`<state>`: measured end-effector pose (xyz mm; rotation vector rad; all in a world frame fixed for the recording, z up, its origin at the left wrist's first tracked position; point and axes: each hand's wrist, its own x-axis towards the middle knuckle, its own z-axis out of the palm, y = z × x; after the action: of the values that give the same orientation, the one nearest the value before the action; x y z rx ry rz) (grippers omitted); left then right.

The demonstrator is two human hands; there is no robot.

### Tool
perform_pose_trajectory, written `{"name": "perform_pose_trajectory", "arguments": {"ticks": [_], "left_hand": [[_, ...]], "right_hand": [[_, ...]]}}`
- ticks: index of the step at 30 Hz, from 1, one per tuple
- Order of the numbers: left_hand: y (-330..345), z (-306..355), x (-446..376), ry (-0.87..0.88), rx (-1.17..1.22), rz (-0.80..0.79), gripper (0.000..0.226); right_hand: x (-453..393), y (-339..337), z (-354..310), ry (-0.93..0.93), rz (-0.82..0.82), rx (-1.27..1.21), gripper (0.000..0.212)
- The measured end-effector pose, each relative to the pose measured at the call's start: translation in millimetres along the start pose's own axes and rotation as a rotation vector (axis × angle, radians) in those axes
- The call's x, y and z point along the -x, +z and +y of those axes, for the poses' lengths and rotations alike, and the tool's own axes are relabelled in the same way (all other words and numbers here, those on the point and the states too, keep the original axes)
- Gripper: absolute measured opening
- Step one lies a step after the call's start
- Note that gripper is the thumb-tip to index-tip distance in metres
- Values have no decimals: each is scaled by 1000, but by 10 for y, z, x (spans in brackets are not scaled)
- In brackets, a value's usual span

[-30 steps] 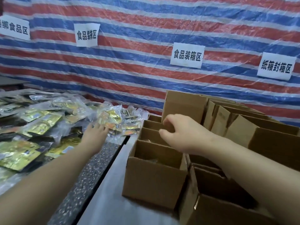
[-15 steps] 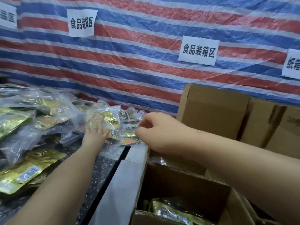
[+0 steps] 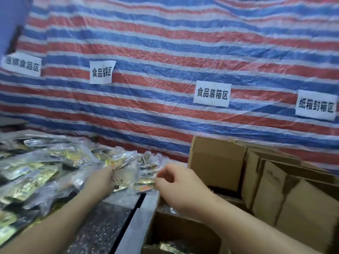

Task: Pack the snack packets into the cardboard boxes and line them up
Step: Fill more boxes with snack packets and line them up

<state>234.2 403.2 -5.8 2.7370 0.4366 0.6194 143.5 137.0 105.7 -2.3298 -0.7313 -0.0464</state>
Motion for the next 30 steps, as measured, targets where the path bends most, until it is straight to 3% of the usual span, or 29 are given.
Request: {"name": "perform_pose_trajectory", "arguments": {"ticks": [3,6,8,13,17,19,21,22,23,26,28,30], "left_hand": [[-684,294,532,48,273,138,13],[-1334,826,1237,179,436,164,8],[-1666,1209,1708,296,479,156,7],[-2057,2096,2697,500,672,32,36],[-2084,2598,3192,574,879,-59,42],[-2017,2694,3395,685,856,31,51],[-1887,2712,3531,737,736,234,62],[-1812,2723,3588,716,723,248,67],[-1758,2753,3643,652,791,134,71],[-1727,2931,3731,248,1243,-350,66],[-1699,3017,3678,116,1299,-358,50],[-1695,3088,3669,159,1365,-292,40]], "right_hand": [[336,-54,-44,51,72,-98,21],[721,-182,-228,102,48,-325,92],[982,-326,-364,117,26,-494,118],[1661,-810,-510,-92,73,-864,94],[2176,-1044,-356,-272,252,-991,39],[2381,-1140,-211,-286,307,-1088,44],[2552,-1222,-68,-247,340,-1185,58],[2624,-1244,-7,-213,356,-1237,59],[2688,-1245,41,-181,369,-1295,57],[2827,-1137,109,-107,423,-1419,61],[2886,-1030,157,-91,455,-1351,59],[2936,-923,196,-125,401,-1256,52]]}}
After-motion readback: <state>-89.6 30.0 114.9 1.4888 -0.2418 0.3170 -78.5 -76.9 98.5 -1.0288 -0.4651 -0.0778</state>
